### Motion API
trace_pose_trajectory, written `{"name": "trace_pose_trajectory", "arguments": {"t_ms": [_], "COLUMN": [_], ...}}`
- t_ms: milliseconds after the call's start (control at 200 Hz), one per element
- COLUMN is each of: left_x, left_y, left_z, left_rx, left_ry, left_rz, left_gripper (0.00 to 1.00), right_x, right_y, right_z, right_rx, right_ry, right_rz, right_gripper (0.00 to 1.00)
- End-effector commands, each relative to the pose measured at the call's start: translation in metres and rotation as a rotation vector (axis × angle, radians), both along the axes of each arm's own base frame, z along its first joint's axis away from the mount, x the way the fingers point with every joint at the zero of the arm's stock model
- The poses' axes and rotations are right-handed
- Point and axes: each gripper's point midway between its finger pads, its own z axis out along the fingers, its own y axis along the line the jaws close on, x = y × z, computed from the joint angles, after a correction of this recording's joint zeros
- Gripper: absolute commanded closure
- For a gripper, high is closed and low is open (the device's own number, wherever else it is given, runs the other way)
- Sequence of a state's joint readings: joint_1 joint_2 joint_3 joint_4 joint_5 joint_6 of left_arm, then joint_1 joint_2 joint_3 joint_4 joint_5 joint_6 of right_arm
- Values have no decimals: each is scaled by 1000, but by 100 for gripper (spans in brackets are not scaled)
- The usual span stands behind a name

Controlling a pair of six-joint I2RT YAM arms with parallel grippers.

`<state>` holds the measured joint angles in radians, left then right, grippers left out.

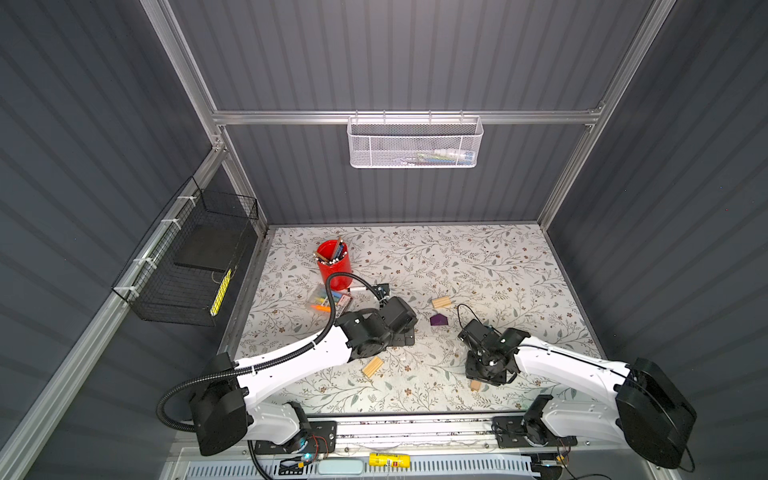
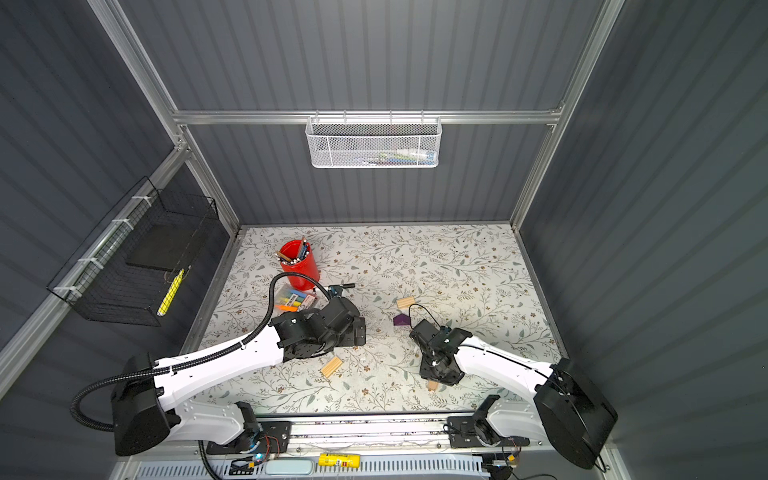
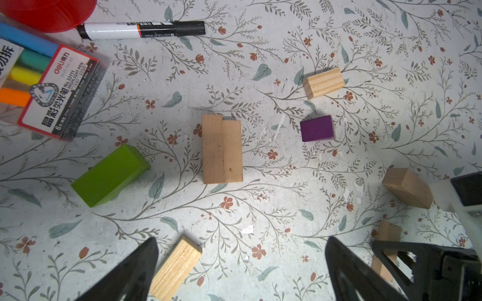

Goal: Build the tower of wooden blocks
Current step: 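Lower the right gripper and grasp the wooden block marked 58 at its end, then carry the block upright with right gripper toward the standing blocks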

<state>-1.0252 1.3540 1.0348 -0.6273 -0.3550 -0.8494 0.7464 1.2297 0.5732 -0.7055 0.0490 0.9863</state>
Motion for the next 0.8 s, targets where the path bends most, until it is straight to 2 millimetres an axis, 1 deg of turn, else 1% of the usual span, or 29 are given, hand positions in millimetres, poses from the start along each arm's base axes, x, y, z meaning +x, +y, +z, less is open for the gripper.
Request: {"name": "trace_pose_trajectory", "arguments": {"t_ms": [0,265,410,510,660,795], "left_x": [0,0,1,2,4,4], "left_y": [-3,-5,-2,3,16,31], "left_z": [5,4,4,8,12,14], "left_rx": [-2,-2,0,5,10,29], "left_ry": [-4,-1,-9,-25,-43,-52], "left_rz": [-25,-33,-26,-10,14,46], "left_gripper": [0,0,0,0,0,0], "right_x": [-3,-4,0,5,19,34], "right_y": [-3,-1,4,10,32,59], "right_z": [-5,-8,0,8,27,41], "right_rx": [-9,-11,7,25,84,135], "right_ry": [15,28,16,1,-36,-55], "right_rz": [-4,21,38,60,101,142], "right_gripper": [60,71,76,78,78,79]}}
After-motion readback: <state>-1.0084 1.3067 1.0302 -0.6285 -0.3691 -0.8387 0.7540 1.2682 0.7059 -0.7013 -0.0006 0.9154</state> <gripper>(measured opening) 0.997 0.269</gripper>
